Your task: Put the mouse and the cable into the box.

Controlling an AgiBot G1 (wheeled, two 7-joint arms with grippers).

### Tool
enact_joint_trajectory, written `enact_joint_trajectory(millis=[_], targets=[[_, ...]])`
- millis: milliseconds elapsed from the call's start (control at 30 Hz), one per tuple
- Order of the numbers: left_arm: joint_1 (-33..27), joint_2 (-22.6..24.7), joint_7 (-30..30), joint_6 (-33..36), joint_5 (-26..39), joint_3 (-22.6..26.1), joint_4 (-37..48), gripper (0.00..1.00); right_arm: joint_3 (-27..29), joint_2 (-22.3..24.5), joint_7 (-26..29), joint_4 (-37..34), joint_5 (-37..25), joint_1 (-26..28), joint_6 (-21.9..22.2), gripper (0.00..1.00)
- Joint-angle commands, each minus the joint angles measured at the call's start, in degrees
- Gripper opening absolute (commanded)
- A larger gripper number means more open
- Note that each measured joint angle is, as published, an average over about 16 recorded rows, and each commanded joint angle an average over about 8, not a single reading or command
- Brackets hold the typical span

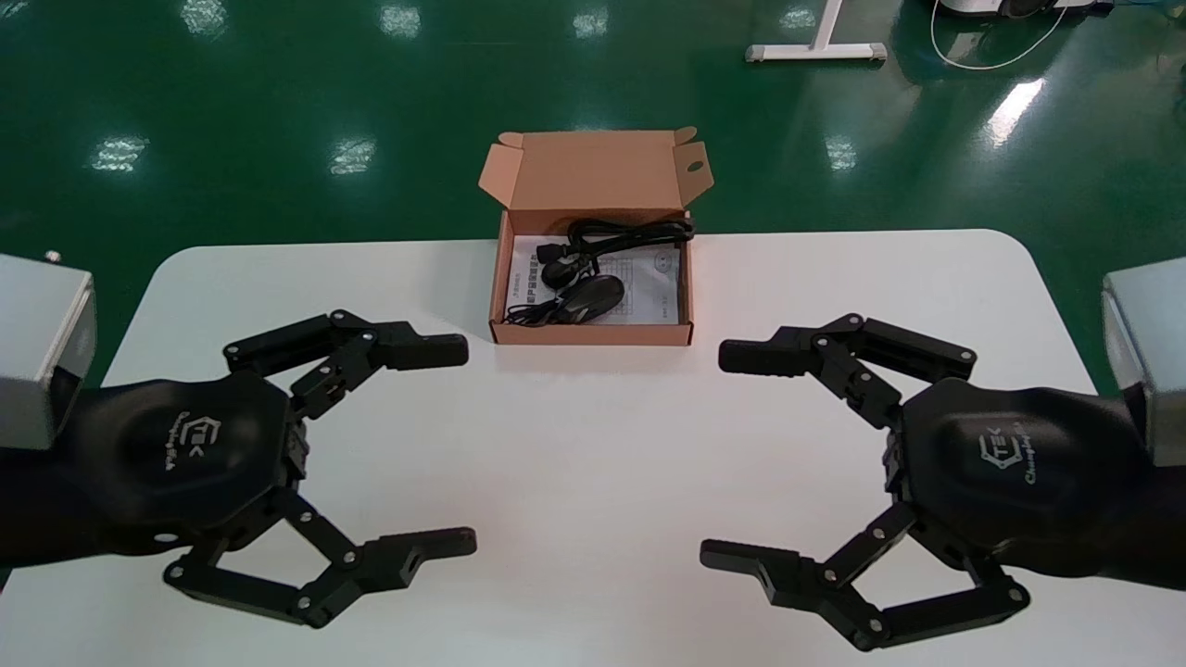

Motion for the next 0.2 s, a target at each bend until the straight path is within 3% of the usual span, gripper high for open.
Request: enact_joint_trajectory(millis=[33,200], targets=[[0.0,0.0,0.0,0.0,0.0,0.0,0.0,1.0,0.0,0.0,0.0,0.0,0.0,0.0,0.0,1.0],[0.0,0.0,0.0,0.0,0.0,0.0,0.0,1.0,0.0,0.0,0.0,0.0,0.0,0.0,0.0,1.0]])
